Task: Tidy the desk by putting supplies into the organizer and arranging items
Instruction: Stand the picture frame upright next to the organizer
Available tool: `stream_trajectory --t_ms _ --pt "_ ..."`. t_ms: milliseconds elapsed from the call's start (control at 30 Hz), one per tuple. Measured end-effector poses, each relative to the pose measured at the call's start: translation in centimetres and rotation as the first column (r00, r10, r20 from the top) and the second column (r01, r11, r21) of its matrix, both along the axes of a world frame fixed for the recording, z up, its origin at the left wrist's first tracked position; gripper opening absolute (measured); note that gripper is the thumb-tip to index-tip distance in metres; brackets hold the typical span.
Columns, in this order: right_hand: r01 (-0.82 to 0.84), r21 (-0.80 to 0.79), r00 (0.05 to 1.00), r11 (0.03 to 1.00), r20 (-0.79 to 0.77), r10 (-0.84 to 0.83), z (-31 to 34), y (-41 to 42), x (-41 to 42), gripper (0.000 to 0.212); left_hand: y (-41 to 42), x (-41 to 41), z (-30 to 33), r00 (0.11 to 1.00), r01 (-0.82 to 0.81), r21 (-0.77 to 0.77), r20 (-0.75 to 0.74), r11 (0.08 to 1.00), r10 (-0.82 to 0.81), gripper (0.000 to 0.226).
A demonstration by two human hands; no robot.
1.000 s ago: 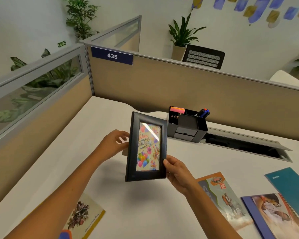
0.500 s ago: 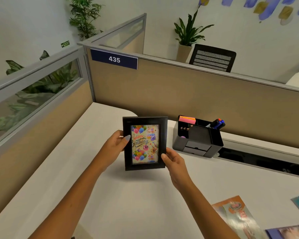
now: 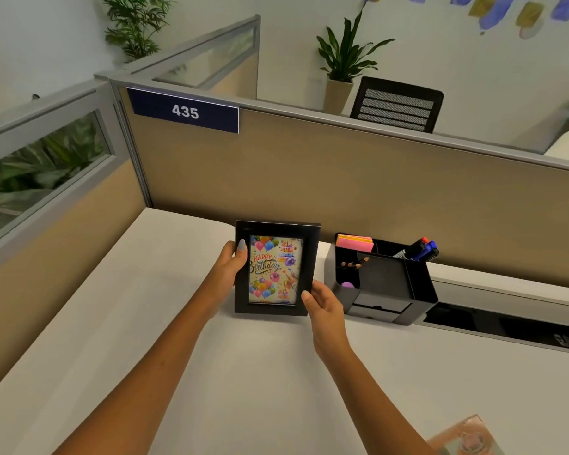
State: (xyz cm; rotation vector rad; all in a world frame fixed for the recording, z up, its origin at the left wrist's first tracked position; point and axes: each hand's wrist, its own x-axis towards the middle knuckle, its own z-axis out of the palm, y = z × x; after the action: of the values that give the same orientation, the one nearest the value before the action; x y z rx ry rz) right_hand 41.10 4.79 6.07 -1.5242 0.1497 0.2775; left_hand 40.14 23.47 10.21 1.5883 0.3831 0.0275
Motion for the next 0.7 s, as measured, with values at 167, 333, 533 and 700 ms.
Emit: stream_trajectory --t_ms 167,333,533,700 --pt "0.085 -0.013 0.996 0.996 -0.016 -0.085 -1.1 0.6 0.9 0.042 -0.6 2.0 -0.8 1.000 0.000 -0.049 -0.022 0.999 -0.001 0.054" --pt "0.168 -0.023 0.985 0.986 -0.026 -0.168 -2.1 1.2 1.8 0.045 -0.7 3.6 -1.7 0.999 0.000 -0.072 -0.033 0.997 -0.002 0.070" --pt "0.193 -0.075 0.981 0.978 0.022 -0.192 -3.1 1.7 0.7 0.045 -1.2 4.4 -3.0 0.999 -0.023 -0.115 -0.045 0.993 0.018 0.068" --pt "0.236 -0.248 0.972 0.939 0.060 -0.229 -3.8 1.5 -2.0 0.052 -2.1 5.0 -2.8 0.999 -0.034 -0.131 -0.042 0.991 0.029 0.054"
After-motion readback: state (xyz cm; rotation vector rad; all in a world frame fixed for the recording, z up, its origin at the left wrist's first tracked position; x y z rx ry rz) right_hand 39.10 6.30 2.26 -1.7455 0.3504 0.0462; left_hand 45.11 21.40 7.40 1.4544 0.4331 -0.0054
